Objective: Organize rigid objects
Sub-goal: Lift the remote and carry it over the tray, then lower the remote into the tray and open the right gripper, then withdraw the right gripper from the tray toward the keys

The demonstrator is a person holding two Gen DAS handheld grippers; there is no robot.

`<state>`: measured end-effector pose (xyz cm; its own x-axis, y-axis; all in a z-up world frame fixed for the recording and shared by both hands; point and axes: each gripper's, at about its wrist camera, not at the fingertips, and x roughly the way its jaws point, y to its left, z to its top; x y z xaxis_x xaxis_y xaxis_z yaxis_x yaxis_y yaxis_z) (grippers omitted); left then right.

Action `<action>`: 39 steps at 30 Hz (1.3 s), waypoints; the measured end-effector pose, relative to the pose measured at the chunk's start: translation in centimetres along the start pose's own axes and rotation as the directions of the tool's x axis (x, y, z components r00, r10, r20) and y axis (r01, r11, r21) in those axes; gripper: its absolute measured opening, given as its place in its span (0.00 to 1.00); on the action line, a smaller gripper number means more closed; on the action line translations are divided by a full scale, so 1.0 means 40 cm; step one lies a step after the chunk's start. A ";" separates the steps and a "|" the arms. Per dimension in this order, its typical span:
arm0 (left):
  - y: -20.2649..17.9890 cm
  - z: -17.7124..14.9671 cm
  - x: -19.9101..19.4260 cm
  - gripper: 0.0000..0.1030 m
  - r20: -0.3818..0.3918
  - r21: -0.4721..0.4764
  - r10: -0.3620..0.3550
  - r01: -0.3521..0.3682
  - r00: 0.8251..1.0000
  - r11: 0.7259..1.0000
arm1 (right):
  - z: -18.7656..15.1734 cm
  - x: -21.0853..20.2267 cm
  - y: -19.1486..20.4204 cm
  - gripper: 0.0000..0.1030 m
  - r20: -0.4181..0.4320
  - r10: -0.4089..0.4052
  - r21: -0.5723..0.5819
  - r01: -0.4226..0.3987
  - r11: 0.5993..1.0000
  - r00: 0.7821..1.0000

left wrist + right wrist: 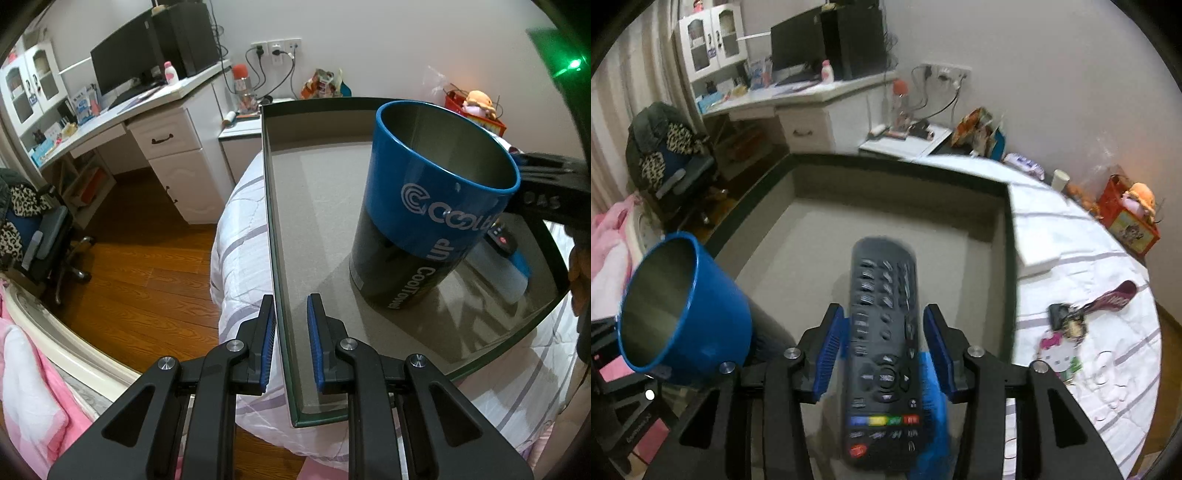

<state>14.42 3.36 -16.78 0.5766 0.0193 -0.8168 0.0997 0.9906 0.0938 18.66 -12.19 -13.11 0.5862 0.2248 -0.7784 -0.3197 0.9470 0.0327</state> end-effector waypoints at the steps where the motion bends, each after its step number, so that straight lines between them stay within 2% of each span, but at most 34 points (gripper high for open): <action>1: 0.000 -0.001 0.001 0.15 0.000 0.001 0.000 0.000 1.000 1.000 | 0.001 -0.013 -0.002 0.66 0.017 -0.017 0.001 0.017 1.000 1.000; 4: 0.001 -0.002 0.003 0.15 -0.001 0.001 0.002 -0.002 1.000 1.000 | 0.000 -0.044 -0.008 0.68 0.048 -0.038 0.004 0.038 0.999 0.998; 7: 0.000 -0.005 0.004 0.16 -0.001 0.000 0.003 -0.003 1.000 1.000 | -0.004 -0.080 -0.014 0.77 0.086 -0.075 0.005 0.075 0.997 0.993; 15: -0.002 -0.008 0.005 0.15 -0.005 0.001 0.009 -0.009 1.000 1.000 | -0.032 -0.193 -0.041 0.78 0.188 -0.141 0.042 0.135 0.990 0.972; 22: -0.001 -0.011 0.006 0.15 -0.008 -0.001 0.015 -0.015 1.000 1.000 | -0.058 -0.235 -0.083 0.82 0.206 -0.200 0.081 0.187 0.979 0.958; 24: 0.001 -0.011 0.006 0.16 -0.010 -0.001 0.015 -0.015 1.000 1.000 | -0.071 -0.243 -0.097 0.88 0.206 -0.229 0.089 0.215 0.973 0.952; 25: 0.001 -0.013 0.005 0.16 -0.012 -0.001 0.016 -0.016 1.000 1.000 | -0.080 -0.248 -0.107 1.00 0.203 -0.241 0.092 0.226 0.970 0.949; 31: -0.004 -0.010 0.001 0.15 -0.012 0.003 0.029 -0.029 1.000 1.000 | -0.118 -0.269 -0.153 1.00 0.206 -0.269 0.137 0.244 0.960 0.941; 39: -0.006 -0.014 -0.004 0.15 -0.015 0.002 0.037 -0.037 0.999 0.999 | -0.167 -0.273 -0.204 1.00 0.178 -0.282 0.180 0.251 0.951 0.943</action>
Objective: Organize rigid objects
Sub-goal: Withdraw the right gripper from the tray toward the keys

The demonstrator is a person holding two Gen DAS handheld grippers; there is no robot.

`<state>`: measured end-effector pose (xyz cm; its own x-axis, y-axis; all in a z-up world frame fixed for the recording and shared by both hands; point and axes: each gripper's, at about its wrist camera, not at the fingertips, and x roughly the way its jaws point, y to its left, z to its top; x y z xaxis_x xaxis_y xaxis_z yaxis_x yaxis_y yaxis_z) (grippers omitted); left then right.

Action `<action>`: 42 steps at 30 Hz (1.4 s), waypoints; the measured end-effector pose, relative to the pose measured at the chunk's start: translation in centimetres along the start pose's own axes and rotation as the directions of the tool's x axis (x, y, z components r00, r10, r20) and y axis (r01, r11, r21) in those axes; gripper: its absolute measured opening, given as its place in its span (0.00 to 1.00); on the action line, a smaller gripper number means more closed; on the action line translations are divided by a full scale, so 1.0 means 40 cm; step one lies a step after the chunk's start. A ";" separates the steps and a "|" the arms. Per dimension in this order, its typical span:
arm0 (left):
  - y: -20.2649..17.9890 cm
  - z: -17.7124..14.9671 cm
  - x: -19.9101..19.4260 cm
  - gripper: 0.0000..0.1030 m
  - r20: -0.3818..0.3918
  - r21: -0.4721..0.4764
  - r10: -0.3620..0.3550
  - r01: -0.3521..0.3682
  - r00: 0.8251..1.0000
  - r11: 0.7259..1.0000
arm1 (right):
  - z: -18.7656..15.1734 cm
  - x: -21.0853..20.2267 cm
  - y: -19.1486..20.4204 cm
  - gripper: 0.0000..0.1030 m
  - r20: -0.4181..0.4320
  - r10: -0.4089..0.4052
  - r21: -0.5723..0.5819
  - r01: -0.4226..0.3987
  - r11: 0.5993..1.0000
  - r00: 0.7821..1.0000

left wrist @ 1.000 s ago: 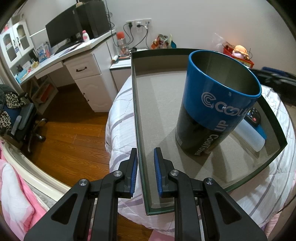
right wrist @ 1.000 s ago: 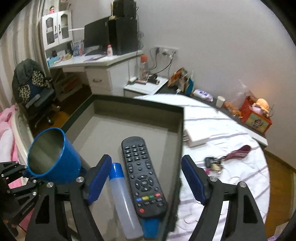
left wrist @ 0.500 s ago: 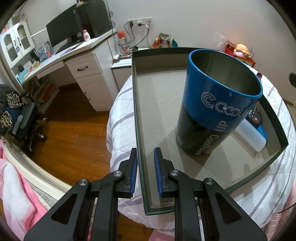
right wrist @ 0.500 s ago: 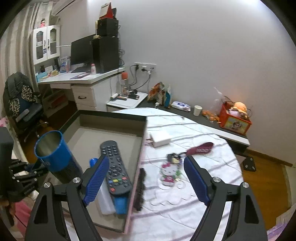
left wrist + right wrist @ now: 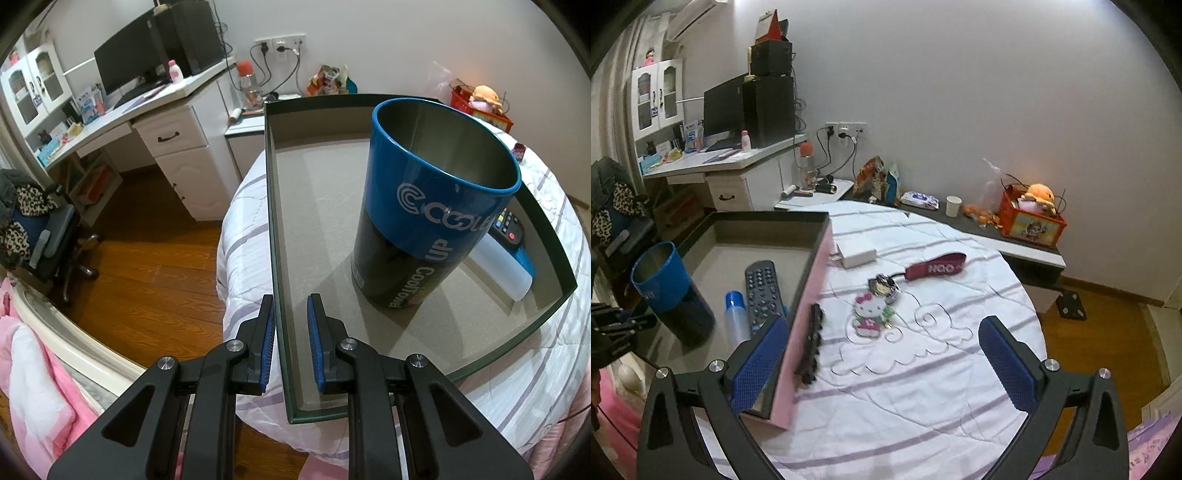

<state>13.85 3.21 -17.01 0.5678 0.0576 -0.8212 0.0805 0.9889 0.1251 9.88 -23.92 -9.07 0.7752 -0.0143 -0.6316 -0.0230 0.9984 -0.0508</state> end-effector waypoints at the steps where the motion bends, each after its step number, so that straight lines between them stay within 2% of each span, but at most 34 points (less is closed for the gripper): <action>1: 0.000 -0.002 -0.002 0.15 0.000 0.000 0.002 -0.002 1.000 1.000 | -0.006 0.002 -0.006 1.00 -0.005 0.000 0.005 0.000 1.000 1.000; 8: 0.003 0.000 -0.007 0.15 0.001 -0.001 0.002 -0.002 1.000 1.000 | -0.047 0.022 -0.057 1.00 -0.052 0.007 0.049 -0.004 0.999 0.999; 14: 0.008 0.001 -0.010 0.14 0.002 -0.003 -0.008 0.008 1.000 1.000 | -0.077 0.048 -0.068 1.00 -0.091 0.044 0.074 -0.037 0.997 0.995; 21: 0.030 0.001 -0.030 0.07 0.018 -0.024 -0.042 0.042 0.999 0.999 | -0.096 0.082 -0.069 1.00 -0.129 0.077 0.084 -0.066 0.994 0.989; 31: 0.038 0.000 -0.033 0.07 0.022 -0.023 -0.058 0.058 0.998 0.998 | -0.101 0.115 -0.093 1.00 -0.142 0.099 0.110 -0.084 0.990 0.985; 42: 0.030 0.005 -0.019 0.07 0.017 -0.013 -0.031 0.032 0.999 0.999 | -0.074 0.182 -0.131 1.00 -0.155 0.090 0.101 -0.075 0.992 0.984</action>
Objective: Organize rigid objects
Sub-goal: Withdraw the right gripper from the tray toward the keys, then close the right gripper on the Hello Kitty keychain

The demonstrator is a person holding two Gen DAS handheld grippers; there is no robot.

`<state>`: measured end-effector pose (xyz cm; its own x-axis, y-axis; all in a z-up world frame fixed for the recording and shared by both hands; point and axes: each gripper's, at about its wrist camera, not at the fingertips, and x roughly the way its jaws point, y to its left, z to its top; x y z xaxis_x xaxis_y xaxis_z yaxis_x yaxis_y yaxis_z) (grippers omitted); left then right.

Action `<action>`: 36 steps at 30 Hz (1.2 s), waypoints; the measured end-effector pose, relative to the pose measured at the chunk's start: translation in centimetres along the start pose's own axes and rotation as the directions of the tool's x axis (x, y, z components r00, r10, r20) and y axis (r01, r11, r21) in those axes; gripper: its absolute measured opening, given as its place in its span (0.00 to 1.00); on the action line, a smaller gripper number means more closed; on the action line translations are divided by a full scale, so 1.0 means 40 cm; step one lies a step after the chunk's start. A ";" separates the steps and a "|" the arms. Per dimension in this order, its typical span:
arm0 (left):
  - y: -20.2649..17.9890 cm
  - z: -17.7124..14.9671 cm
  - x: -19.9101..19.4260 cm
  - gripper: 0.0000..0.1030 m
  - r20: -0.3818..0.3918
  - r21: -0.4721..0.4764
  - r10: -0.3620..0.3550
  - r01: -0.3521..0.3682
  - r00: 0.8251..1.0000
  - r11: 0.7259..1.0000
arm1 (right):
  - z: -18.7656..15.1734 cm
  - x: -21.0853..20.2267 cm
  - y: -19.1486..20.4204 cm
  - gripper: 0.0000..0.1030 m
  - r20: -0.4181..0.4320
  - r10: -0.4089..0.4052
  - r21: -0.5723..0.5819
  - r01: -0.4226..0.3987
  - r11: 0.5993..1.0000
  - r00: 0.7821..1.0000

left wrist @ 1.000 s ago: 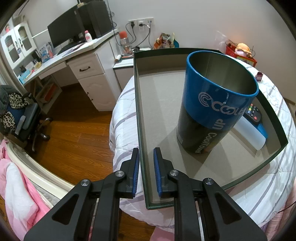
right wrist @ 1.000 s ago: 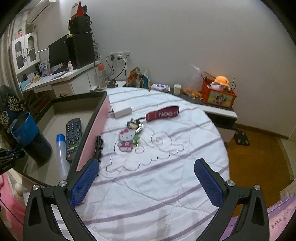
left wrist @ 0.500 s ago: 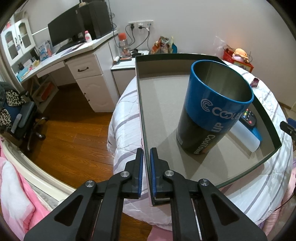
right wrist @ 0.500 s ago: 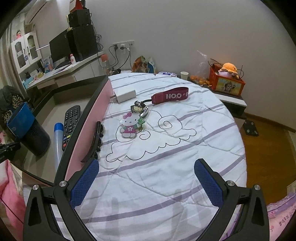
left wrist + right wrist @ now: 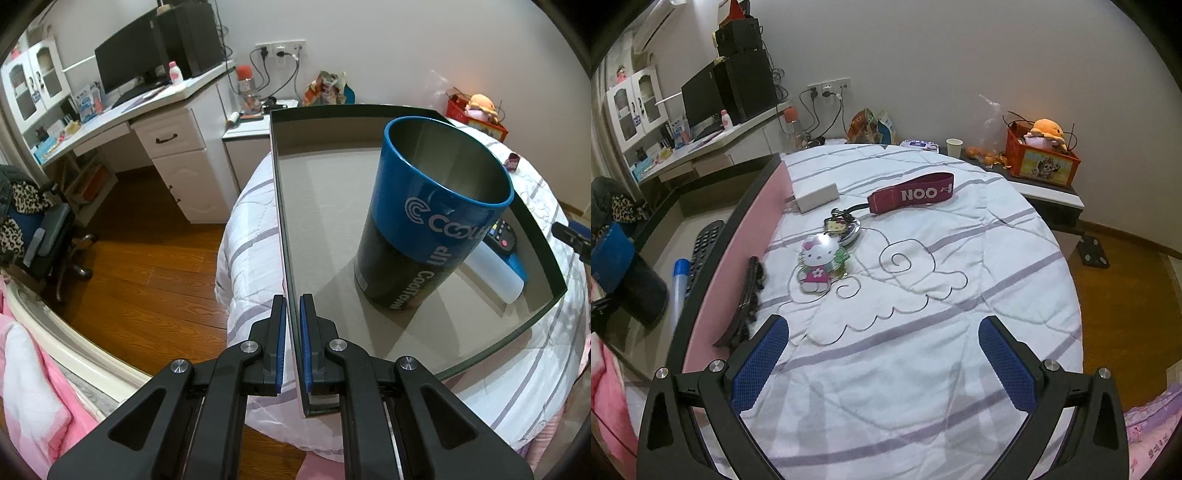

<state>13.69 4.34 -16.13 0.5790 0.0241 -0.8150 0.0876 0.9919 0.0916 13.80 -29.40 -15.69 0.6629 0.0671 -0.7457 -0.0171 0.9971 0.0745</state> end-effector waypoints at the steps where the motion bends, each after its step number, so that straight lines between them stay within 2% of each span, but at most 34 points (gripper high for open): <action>1: -0.003 0.000 0.001 0.07 0.000 0.003 0.005 -0.005 1.000 1.000 | 0.003 0.007 0.000 1.00 -0.006 0.000 -0.002 -0.001 1.000 1.000; 9: -0.005 0.001 0.005 0.07 0.003 0.012 0.016 -0.016 1.000 1.000 | 0.056 0.087 0.040 1.00 -0.035 0.010 -0.046 -0.012 0.999 0.999; 16: -0.003 0.003 0.015 0.07 0.004 0.006 0.012 -0.012 1.000 1.000 | 0.116 0.166 0.059 1.00 -0.064 0.036 -0.036 -0.039 0.999 0.997; 22: -0.009 0.004 0.025 0.07 -0.002 0.018 0.026 -0.026 1.000 1.000 | 0.103 0.205 0.073 0.99 -0.094 -0.012 -0.060 0.006 0.998 0.995; 24: -0.011 0.004 0.025 0.07 -0.002 0.020 0.027 -0.027 1.000 0.999 | 0.101 0.192 0.072 0.85 -0.080 -0.025 -0.063 0.020 0.998 0.997; 26: -0.009 0.004 0.028 0.07 -0.004 0.022 0.027 -0.027 1.000 0.999 | 0.104 0.178 0.070 0.44 -0.065 -0.024 -0.065 0.020 0.998 0.998; 27: -0.012 0.003 0.027 0.07 -0.004 0.022 0.028 -0.027 1.000 0.999 | 0.104 0.174 0.071 0.37 -0.069 -0.015 -0.067 0.010 0.998 0.998; 33: -0.011 0.002 0.028 0.07 -0.005 0.018 0.023 -0.023 1.000 1.000 | 0.091 0.148 0.085 0.29 -0.053 0.007 -0.113 -0.013 0.994 0.999; 36: -0.012 0.002 0.030 0.07 -0.007 0.022 0.025 -0.025 1.000 0.999 | 0.077 0.125 0.090 0.29 -0.040 0.022 -0.119 -0.027 0.992 0.999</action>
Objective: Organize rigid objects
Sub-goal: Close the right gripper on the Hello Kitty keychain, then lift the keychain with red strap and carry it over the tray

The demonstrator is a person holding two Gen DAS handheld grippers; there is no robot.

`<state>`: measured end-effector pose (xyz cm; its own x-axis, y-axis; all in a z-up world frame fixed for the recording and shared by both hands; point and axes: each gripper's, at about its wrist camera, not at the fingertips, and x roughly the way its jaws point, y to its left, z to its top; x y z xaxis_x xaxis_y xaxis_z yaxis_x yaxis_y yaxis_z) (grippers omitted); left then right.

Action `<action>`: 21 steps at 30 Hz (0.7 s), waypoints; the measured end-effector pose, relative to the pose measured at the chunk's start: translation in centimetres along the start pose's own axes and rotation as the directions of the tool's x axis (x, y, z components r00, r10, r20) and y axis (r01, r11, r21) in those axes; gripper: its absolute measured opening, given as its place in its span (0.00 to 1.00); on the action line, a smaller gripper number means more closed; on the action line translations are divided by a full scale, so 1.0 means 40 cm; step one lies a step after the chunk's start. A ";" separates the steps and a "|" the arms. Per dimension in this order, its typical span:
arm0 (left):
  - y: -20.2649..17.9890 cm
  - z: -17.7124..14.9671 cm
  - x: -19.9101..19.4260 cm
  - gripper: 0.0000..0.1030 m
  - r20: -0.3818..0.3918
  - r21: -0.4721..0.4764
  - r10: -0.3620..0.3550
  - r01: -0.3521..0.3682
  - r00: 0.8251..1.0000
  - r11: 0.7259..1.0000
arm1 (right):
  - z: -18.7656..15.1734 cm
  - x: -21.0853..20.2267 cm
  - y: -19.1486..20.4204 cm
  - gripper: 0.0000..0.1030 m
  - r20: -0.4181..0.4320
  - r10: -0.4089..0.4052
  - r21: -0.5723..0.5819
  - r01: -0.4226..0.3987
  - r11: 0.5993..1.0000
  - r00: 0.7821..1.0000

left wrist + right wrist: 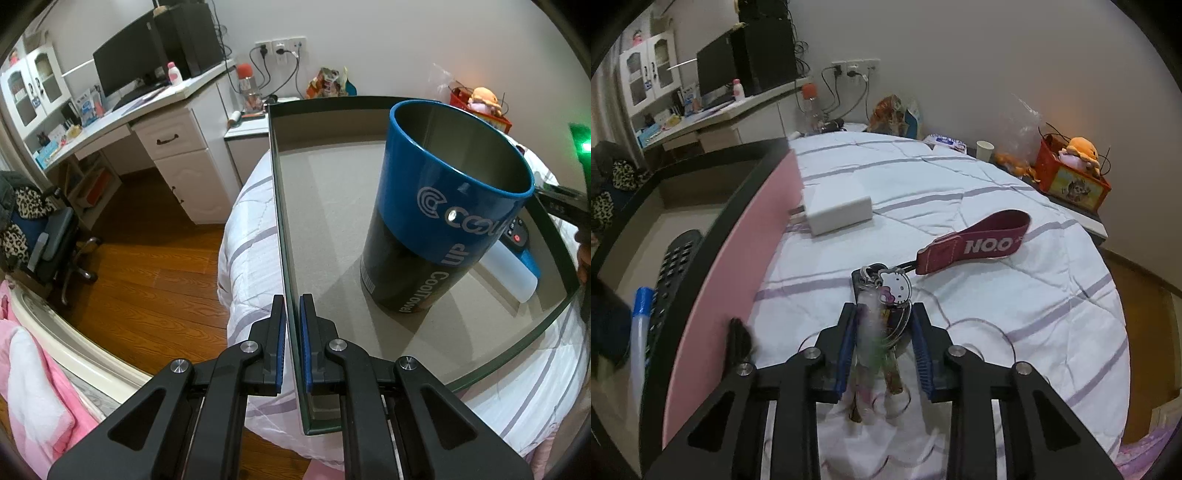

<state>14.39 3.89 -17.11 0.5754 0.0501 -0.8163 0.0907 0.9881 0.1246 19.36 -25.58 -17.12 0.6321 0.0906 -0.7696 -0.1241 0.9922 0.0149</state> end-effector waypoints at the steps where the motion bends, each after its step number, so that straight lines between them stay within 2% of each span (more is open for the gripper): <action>1: 0.000 0.000 0.003 0.07 -0.003 0.001 0.001 -0.001 1.000 1.000 | -0.001 -0.002 0.001 0.29 0.001 0.004 0.001 -0.004 1.000 1.000; 12: -0.003 -0.004 0.002 0.07 -0.003 0.001 0.005 -0.005 1.000 1.000 | -0.028 -0.054 -0.010 0.29 0.030 0.049 0.036 -0.050 0.998 0.998; 21: -0.003 -0.005 0.001 0.07 -0.003 0.001 0.005 -0.005 1.000 1.000 | -0.008 -0.136 0.005 0.29 0.116 0.055 0.032 -0.059 0.998 0.992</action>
<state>14.24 3.82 -17.26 0.5737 0.0557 -0.8172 0.0888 0.9876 0.1297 15.65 -25.88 -13.12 0.7090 0.1543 -0.6882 -0.1363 0.9874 0.0809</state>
